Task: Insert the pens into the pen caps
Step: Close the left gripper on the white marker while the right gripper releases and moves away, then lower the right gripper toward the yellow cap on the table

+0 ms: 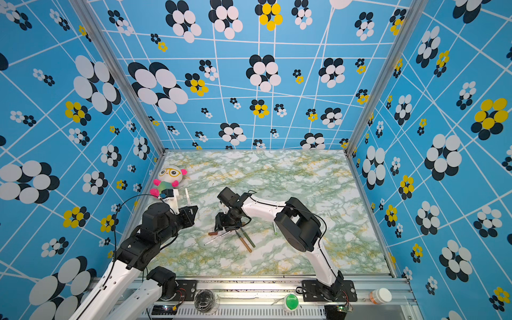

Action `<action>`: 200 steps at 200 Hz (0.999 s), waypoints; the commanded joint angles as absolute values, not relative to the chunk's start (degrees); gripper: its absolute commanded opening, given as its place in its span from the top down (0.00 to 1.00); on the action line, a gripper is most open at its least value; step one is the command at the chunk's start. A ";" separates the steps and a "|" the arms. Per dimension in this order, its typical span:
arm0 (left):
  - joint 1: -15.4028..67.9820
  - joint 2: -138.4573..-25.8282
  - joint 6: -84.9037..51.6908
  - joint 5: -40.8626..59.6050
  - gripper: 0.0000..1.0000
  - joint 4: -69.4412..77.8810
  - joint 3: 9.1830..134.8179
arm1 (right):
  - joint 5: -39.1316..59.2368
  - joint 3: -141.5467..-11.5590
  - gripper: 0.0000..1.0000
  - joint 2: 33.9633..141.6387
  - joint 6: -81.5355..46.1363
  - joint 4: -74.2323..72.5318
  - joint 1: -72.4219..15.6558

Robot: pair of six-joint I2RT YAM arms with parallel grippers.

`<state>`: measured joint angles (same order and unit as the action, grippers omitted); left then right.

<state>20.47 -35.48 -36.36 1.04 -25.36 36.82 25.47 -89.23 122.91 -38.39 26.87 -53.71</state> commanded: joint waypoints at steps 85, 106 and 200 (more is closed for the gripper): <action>19.42 -34.82 -35.13 1.65 1.00 -25.96 36.57 | 18.24 -94.25 0.43 127.59 -36.90 33.59 -53.35; 19.34 -34.80 -35.07 1.76 1.00 -26.00 36.76 | 16.51 -95.30 0.43 128.15 -36.01 35.10 -53.13; 19.00 -36.06 -34.82 2.06 1.00 -25.11 37.25 | 16.17 -96.39 0.43 127.74 -33.08 38.95 -52.03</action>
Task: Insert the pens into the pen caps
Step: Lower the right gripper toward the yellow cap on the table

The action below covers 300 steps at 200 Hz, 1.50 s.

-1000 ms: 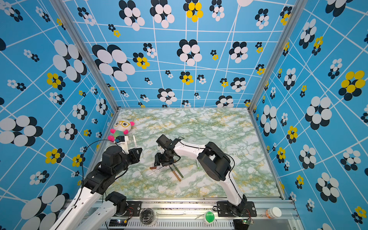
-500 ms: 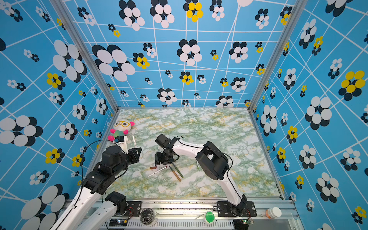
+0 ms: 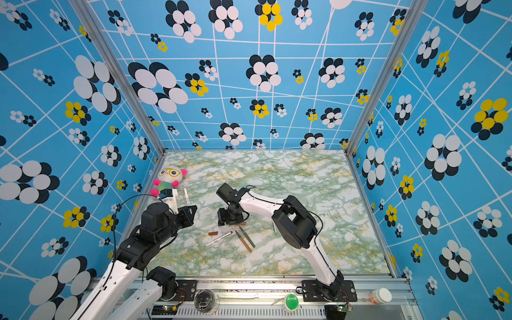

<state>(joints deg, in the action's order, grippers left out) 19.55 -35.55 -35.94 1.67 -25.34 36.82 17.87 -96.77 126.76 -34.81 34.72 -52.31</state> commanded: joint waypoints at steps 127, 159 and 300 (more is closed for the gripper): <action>18.93 -37.70 -35.32 2.71 1.00 -23.48 37.31 | 15.03 -93.14 0.43 123.18 -31.82 40.40 -52.03; 18.90 -37.66 -35.35 2.69 1.00 -23.48 37.27 | 14.90 -92.16 0.43 122.25 -31.83 40.48 -52.01; 18.82 -36.96 -35.40 2.84 1.00 -23.72 37.23 | 11.45 -99.85 0.43 129.31 -32.92 39.30 -48.61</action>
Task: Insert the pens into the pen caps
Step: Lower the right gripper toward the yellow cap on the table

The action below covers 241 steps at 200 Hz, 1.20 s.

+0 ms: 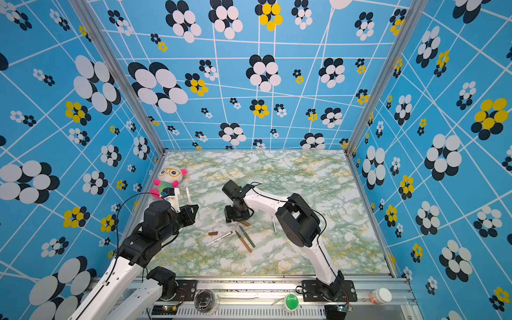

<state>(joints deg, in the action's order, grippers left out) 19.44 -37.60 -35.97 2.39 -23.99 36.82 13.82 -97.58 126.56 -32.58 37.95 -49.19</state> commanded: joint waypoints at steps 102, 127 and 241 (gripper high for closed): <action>18.54 -37.75 -35.25 3.49 1.00 -22.43 36.65 | 0.67 -105.36 0.52 135.28 -28.97 46.98 -49.02; 18.49 -38.01 -35.35 3.84 1.00 -22.27 36.67 | -1.69 -107.53 0.55 137.46 -28.39 48.62 -49.18; 17.93 -38.40 -35.19 4.27 1.00 -21.53 36.37 | -2.99 -108.48 0.79 139.49 -27.64 50.63 -51.94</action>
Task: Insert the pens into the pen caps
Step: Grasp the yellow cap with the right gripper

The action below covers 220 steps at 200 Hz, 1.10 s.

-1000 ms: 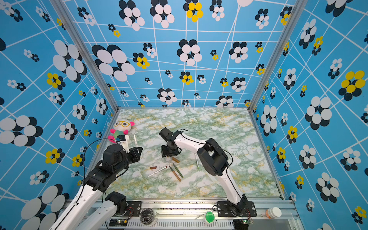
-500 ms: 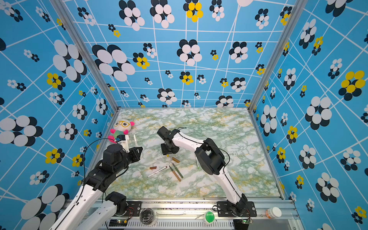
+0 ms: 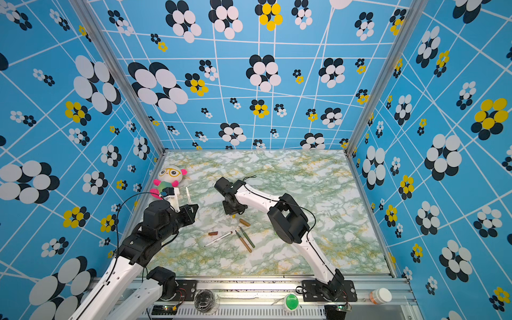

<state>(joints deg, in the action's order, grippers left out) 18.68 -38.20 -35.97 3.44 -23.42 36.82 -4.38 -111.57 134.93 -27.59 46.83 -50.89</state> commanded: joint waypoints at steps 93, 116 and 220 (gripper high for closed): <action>17.60 -37.88 -35.21 4.31 1.00 -21.88 36.47 | -2.81 -105.63 0.77 136.48 -27.52 49.77 -52.38; 17.51 -37.91 -35.19 4.37 1.00 -21.88 36.57 | -2.72 -103.71 0.76 135.33 -27.51 49.17 -52.38; 17.47 -38.14 -35.48 4.79 1.00 -21.85 37.19 | -2.90 -100.38 0.80 133.78 -27.07 48.26 -52.78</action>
